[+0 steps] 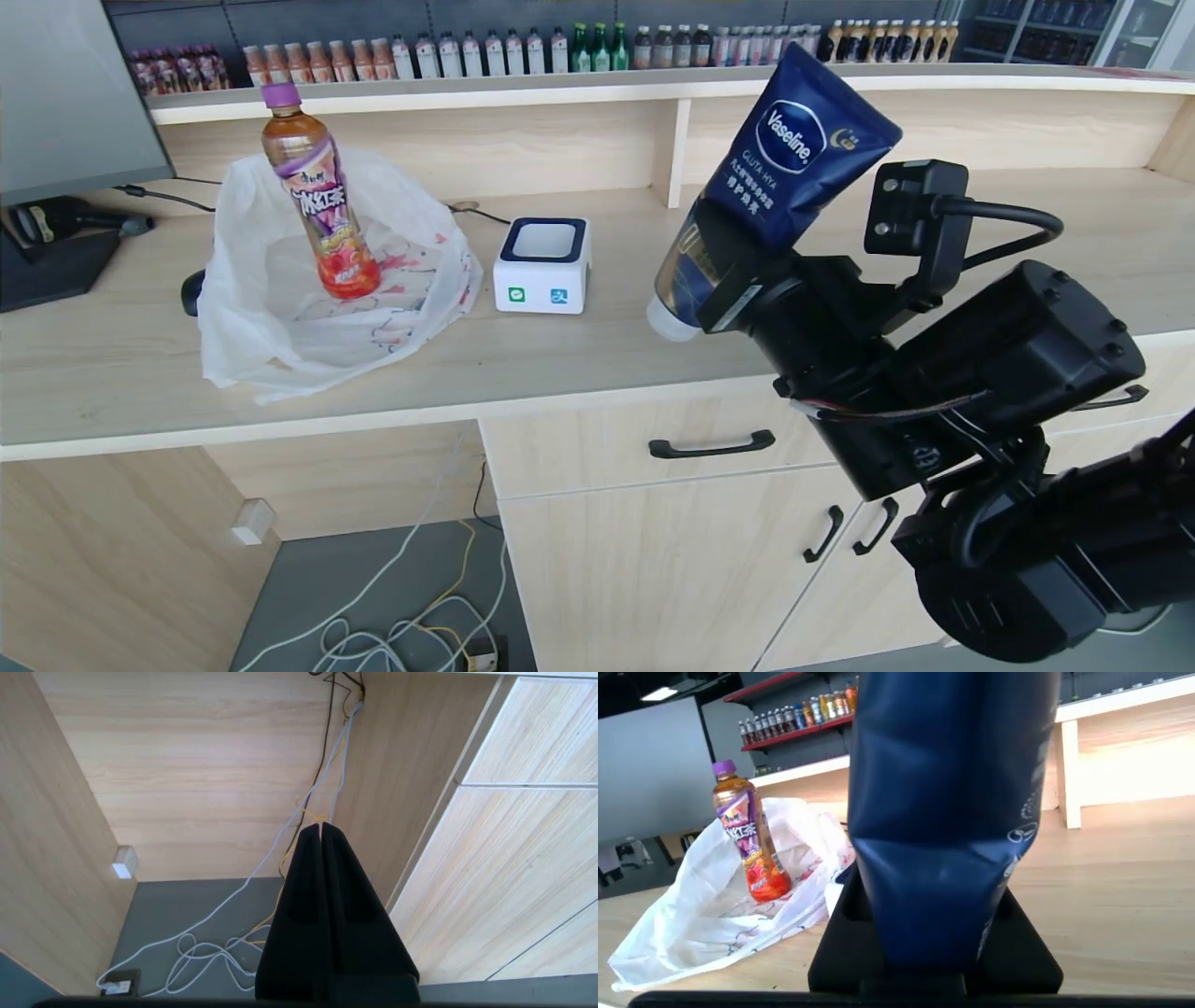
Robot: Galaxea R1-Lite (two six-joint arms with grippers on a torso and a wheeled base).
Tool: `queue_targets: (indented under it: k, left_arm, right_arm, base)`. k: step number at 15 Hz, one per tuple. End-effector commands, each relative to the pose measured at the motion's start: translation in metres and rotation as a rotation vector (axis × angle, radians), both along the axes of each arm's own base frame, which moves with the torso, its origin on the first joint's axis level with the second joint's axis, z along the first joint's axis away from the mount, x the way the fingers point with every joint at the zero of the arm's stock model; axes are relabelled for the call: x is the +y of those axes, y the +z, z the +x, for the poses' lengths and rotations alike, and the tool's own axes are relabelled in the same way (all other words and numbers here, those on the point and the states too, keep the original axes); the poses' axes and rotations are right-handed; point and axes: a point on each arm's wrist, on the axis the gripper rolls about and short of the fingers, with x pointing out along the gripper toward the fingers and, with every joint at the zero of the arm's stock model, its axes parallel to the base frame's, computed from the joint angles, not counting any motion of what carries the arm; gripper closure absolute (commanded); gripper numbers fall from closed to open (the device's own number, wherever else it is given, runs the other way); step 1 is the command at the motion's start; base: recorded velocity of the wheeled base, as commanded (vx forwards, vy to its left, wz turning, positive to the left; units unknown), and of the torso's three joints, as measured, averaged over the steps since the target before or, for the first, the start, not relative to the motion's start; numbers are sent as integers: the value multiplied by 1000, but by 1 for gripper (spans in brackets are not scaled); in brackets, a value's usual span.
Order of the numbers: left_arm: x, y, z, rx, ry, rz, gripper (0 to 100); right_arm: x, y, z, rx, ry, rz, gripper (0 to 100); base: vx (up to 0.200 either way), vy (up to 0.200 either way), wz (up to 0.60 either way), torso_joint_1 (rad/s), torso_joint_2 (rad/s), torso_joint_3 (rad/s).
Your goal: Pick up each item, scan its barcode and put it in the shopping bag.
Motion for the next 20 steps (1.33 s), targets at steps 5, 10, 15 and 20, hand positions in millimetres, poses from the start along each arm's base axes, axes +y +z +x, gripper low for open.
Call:
queue_targets:
  k: [5,10,15,20]
  left_arm:
    - [0,0,0,0,0,-3,100]
    - [0,0,0,0,0,-5,100]
    - [0,0,0,0,0,-5,100]
    - [0,0,0,0,0,-2,100]
  right_arm:
    - [-5,0,4,-1,-18,0,100]
    - [-3,1,6,-6,-18,4,100]
    - [-3,2,6,-9,-13,5,100]
    - [-2,2,7,-13,-7,3,100]
  base:
    - [0,160,0,4,1,3]
    - [0,200,0,8,5,3]
    - [0,200,0,-2,3,2]
    - [0,40,0,1,0,2]
